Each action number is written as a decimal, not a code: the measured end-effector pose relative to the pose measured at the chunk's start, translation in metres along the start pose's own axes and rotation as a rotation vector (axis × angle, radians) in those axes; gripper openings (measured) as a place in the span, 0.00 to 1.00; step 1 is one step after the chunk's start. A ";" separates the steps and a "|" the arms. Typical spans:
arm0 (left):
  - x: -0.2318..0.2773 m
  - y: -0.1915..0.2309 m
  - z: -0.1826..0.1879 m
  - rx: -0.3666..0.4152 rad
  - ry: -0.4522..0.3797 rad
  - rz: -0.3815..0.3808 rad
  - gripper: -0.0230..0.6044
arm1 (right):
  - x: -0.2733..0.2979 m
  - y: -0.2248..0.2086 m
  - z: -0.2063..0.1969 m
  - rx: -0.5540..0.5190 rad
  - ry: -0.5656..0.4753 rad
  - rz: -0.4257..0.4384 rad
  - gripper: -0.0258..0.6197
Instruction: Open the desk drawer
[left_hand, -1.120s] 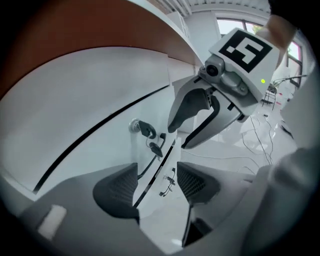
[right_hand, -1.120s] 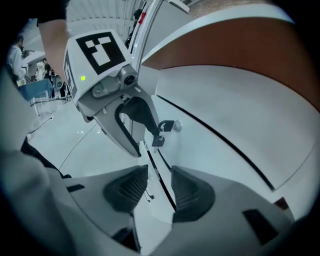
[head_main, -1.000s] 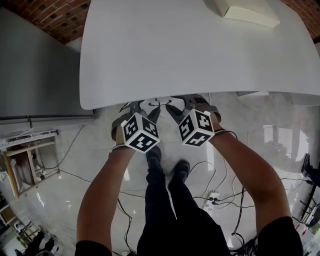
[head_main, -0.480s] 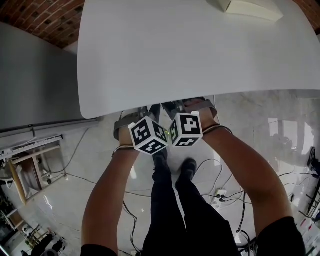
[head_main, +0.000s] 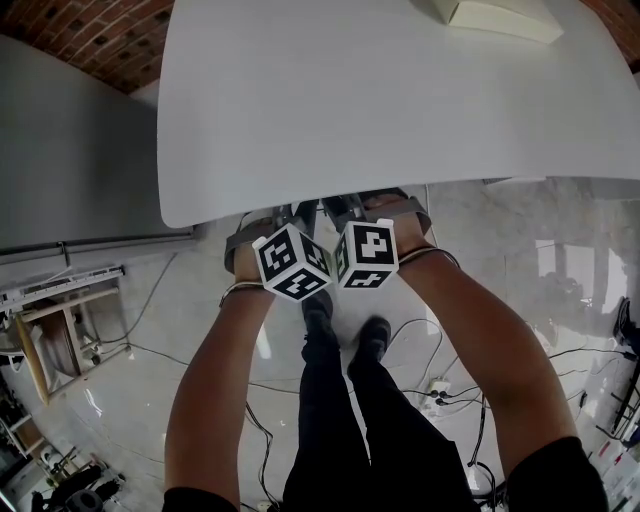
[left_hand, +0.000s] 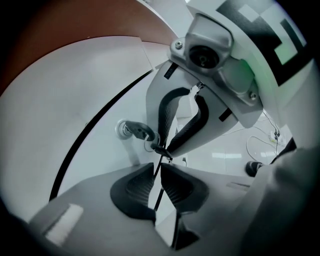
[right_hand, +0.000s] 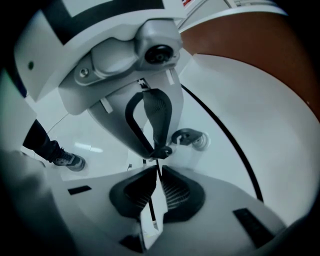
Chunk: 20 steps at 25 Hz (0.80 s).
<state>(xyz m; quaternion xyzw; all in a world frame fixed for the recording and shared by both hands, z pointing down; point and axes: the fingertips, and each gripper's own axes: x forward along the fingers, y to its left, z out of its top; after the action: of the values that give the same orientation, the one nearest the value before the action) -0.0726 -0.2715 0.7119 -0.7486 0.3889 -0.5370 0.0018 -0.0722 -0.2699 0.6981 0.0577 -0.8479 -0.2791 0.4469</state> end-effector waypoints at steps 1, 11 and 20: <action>0.000 0.000 -0.001 -0.012 -0.001 0.000 0.11 | 0.000 0.000 0.000 0.007 -0.005 0.003 0.10; -0.010 -0.010 0.003 -0.035 -0.027 -0.020 0.11 | -0.010 0.011 0.003 0.039 -0.041 0.032 0.10; -0.025 -0.025 0.002 -0.127 -0.132 -0.046 0.11 | -0.021 0.025 0.007 0.120 -0.051 0.022 0.10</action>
<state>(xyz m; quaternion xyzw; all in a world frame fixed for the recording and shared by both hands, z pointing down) -0.0596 -0.2399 0.7020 -0.7897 0.4039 -0.4606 -0.0325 -0.0615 -0.2388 0.6927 0.0679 -0.8747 -0.2243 0.4242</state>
